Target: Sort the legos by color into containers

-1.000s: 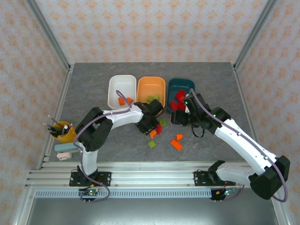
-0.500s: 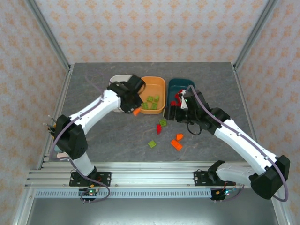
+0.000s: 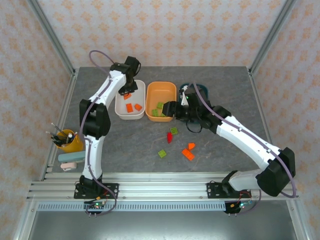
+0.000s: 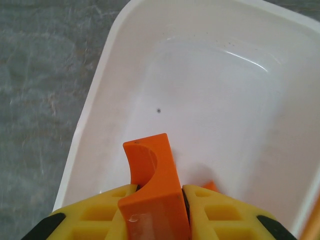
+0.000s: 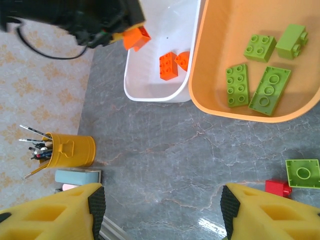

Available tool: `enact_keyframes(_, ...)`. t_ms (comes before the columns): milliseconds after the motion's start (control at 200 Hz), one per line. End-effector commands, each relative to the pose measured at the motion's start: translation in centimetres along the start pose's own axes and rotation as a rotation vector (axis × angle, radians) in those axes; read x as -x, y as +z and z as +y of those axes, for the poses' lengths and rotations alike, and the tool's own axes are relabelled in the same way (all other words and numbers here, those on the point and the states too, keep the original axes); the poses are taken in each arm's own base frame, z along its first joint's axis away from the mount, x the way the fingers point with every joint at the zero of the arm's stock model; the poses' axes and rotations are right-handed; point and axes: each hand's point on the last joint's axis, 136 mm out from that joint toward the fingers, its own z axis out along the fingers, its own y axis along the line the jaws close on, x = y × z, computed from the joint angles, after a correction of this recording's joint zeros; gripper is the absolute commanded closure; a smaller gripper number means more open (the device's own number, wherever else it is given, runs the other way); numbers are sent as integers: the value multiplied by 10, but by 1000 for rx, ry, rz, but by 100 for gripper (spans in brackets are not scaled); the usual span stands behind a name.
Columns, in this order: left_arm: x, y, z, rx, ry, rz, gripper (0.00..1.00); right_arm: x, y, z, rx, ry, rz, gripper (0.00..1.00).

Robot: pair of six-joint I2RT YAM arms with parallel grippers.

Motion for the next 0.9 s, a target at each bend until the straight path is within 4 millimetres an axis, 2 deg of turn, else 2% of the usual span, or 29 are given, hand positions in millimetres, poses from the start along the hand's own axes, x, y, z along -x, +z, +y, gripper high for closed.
enact_keyframes(0, 6, 12, 17, 100, 94, 11, 82, 9, -2, 6, 0, 7, -25, 36)
enact_keyframes(195, 4, 43, 11, 102, 105, 36, 79, 1, -3, -5, -46, 19, -7, 35)
enact_keyframes(325, -3, 51, 11, 114, 111, 58, 74, -10, -2, -18, -90, 15, 27, 35)
enact_keyframes(460, -3, 43, 14, 111, 110, 57, 55, -21, 0, -30, -131, 14, 64, 35)
enact_keyframes(585, 2, 22, 16, 99, 111, 24, 44, -30, -1, -44, -185, -1, 92, 35)
enact_keyframes(696, 10, -11, 18, 68, 102, -30, 39, -44, -4, -54, -235, -63, 144, 35)
enact_keyframes(786, 12, -47, 18, 19, 83, -80, 36, -66, -6, -54, -277, -163, 218, 35)
enact_keyframes(896, 0, -89, 21, -47, 47, -119, 33, -110, -6, -55, -317, -293, 351, 35)
